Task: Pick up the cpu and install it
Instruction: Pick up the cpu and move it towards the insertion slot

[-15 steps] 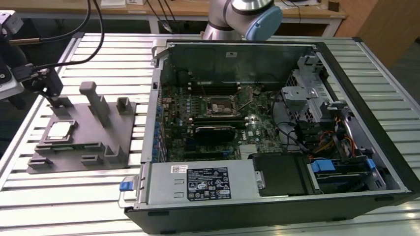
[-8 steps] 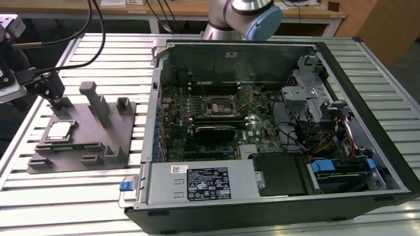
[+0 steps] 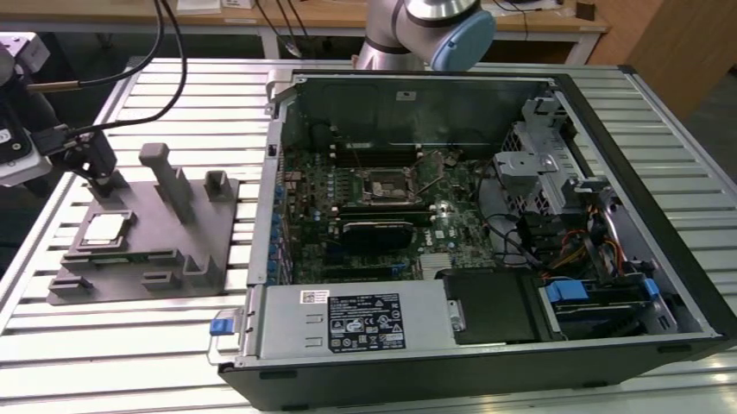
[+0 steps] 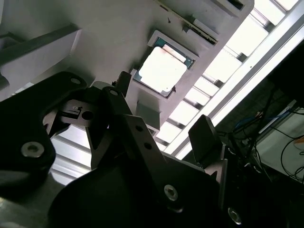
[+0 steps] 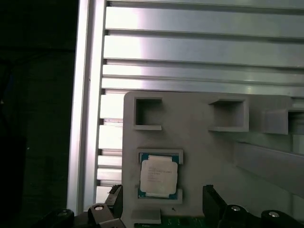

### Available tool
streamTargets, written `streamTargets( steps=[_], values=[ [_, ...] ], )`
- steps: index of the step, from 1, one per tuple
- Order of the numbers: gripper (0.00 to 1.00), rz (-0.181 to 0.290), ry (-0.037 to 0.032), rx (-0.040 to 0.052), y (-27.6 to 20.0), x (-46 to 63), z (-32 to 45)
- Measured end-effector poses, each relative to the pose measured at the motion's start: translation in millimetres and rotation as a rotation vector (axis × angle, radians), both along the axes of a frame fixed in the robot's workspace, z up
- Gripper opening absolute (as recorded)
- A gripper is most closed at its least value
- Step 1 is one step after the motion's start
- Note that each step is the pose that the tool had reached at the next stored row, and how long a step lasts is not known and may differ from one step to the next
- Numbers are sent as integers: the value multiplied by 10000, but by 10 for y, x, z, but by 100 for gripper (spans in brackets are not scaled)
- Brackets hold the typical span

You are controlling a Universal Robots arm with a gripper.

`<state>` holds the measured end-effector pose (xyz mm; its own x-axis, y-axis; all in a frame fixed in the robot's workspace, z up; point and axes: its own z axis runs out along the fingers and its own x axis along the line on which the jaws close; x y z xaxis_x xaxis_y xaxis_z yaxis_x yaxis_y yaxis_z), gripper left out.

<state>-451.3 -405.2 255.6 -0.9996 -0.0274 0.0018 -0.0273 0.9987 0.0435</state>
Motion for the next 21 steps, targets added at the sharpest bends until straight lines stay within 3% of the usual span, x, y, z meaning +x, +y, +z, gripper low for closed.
streamTargets(
  steps=[21],
  values=[
    [76,-3,-1,0,0,0,-198]
  ],
)
